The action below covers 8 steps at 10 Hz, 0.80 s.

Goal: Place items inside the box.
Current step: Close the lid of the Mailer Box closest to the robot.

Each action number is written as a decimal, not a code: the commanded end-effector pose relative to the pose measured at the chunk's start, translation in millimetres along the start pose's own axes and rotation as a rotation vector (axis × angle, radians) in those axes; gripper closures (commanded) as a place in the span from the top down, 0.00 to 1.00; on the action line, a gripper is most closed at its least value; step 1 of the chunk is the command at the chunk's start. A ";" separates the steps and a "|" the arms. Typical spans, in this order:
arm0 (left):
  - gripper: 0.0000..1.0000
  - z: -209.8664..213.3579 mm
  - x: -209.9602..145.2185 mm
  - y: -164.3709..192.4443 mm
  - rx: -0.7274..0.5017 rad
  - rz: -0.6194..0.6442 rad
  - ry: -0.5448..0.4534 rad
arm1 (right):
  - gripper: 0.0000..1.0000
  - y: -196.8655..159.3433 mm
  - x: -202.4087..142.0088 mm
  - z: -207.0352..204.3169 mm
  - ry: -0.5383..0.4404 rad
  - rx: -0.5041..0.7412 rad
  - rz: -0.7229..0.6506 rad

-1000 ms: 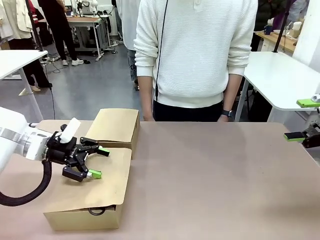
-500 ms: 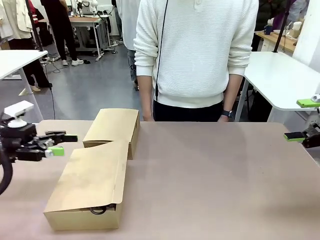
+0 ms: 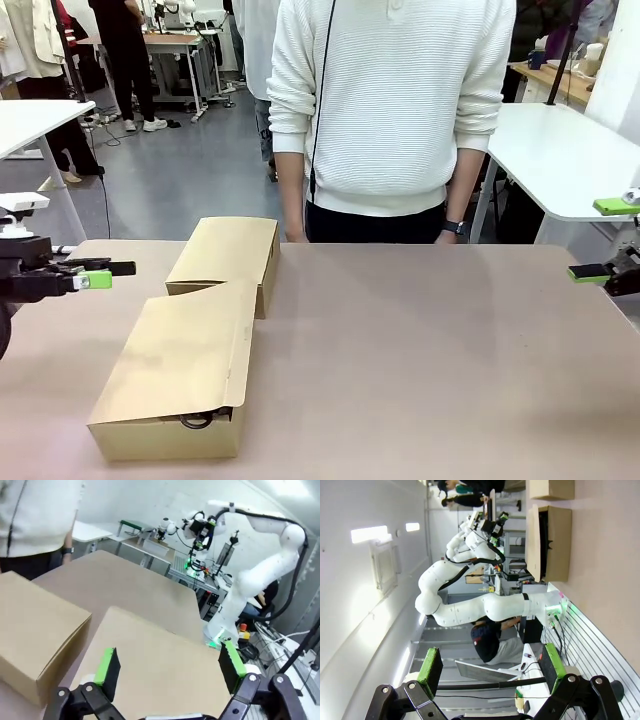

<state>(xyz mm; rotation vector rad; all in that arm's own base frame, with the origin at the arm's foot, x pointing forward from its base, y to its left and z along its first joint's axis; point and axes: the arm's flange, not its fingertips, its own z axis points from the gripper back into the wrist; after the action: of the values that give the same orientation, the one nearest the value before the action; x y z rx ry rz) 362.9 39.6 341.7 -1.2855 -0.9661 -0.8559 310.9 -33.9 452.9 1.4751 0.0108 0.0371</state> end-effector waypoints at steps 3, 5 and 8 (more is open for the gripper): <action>1.00 -6.0 -2.0 0.5 -0.020 -0.030 0.001 | 1.00 4.3 -1.4 0.5 0.002 0.000 -0.017; 1.00 -10.6 13.0 -28.5 0.008 0.289 0.174 | 1.00 4.3 -1.4 0.5 0.002 0.000 -0.017; 1.00 5.8 33.1 -56.2 0.008 0.554 0.148 | 1.00 4.3 -1.4 0.5 0.002 0.000 -0.017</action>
<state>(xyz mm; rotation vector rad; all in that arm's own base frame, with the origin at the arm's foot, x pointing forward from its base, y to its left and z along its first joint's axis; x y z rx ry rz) 349.8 41.1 373.9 -1.2826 -0.4994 -0.5619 310.9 -33.9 452.9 1.4750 0.0107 0.0369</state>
